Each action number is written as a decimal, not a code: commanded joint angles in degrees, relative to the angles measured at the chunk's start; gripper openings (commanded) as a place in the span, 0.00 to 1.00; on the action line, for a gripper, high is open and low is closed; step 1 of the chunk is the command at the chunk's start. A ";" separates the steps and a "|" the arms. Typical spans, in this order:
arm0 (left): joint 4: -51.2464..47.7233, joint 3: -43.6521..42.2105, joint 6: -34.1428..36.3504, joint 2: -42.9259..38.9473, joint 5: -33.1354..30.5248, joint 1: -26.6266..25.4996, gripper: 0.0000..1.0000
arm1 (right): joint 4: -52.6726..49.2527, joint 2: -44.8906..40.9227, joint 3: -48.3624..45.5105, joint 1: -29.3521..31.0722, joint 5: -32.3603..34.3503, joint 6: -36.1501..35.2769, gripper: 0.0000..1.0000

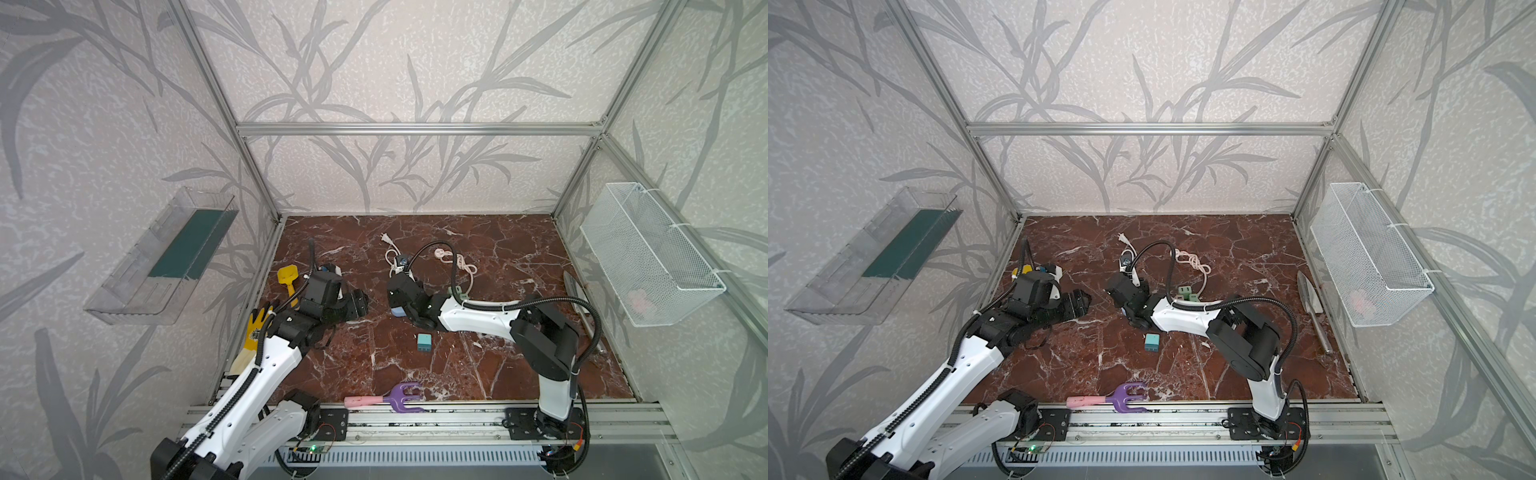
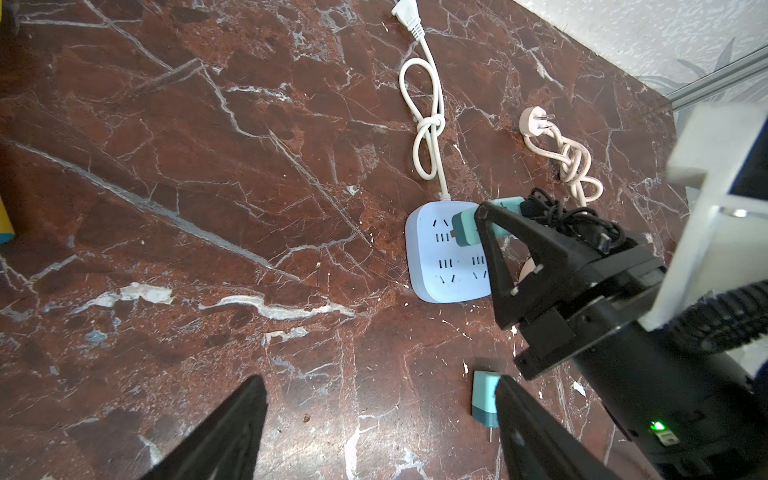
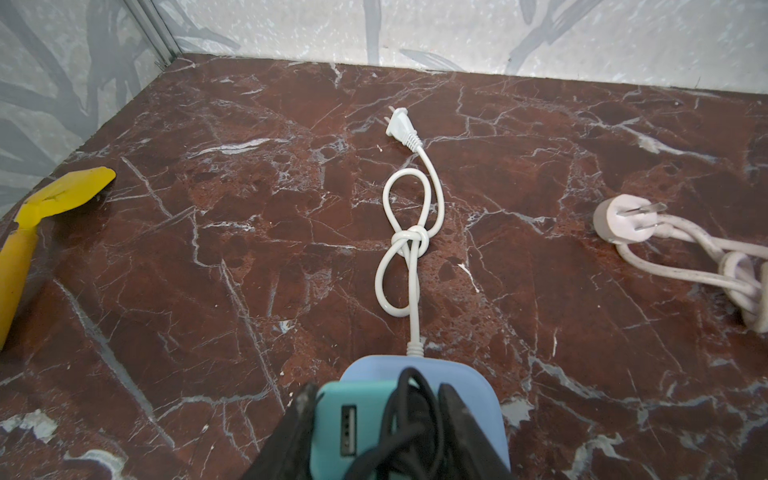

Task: Insert the plug
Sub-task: 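Move the teal charger over the light blue square strip with the right gripper, then lower and press the teal charger into the blue strip socket with the right gripper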

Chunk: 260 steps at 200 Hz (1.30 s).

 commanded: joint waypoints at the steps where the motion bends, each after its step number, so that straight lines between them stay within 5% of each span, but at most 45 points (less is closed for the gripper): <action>1: 1.02 -1.17 -1.07 -0.44 0.28 0.19 0.85 | 0.91 0.62 1.82 0.31 1.68 1.07 0.00; 260: 3.48 -2.31 -1.60 1.76 2.54 0.20 0.85 | 1.41 4.29 1.30 0.42 1.79 0.46 0.00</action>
